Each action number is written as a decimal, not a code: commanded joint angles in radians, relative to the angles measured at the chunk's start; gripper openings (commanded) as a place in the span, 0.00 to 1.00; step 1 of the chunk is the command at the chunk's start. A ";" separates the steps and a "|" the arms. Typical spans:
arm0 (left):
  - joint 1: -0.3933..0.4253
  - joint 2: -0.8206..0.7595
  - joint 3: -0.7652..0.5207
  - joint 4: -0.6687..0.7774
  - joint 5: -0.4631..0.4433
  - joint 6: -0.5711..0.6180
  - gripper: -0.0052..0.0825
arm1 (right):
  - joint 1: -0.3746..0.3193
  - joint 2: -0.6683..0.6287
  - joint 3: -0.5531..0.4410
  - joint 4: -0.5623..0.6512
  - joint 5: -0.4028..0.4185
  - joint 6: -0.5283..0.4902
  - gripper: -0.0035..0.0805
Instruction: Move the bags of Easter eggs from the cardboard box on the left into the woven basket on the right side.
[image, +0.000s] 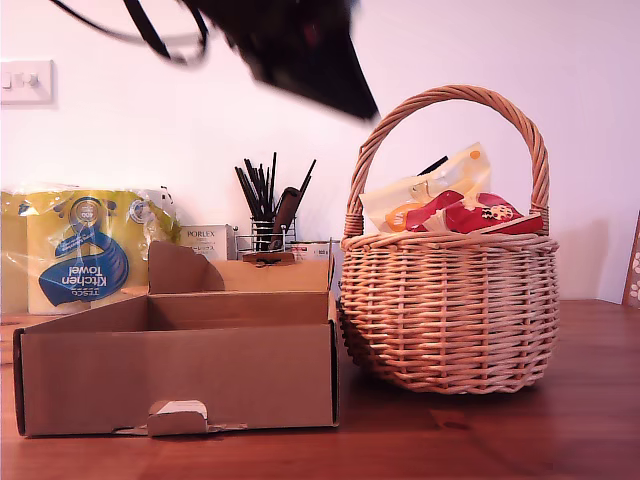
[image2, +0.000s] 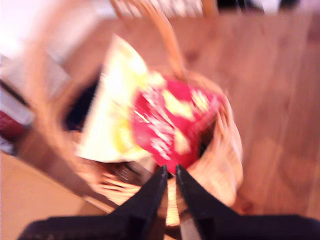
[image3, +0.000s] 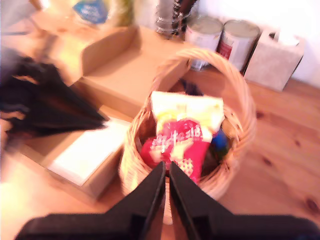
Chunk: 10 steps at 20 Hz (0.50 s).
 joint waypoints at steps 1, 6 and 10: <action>0.038 -0.037 -0.067 0.002 0.002 -0.023 0.04 | -0.050 -0.010 -0.058 0.146 0.002 -0.016 0.03; 0.165 -0.196 -0.244 0.077 0.036 -0.085 0.04 | -0.279 -0.010 -0.184 0.403 -0.175 -0.069 0.03; 0.245 -0.333 -0.383 0.141 0.044 -0.149 0.04 | -0.478 -0.010 -0.205 0.427 -0.387 -0.120 0.03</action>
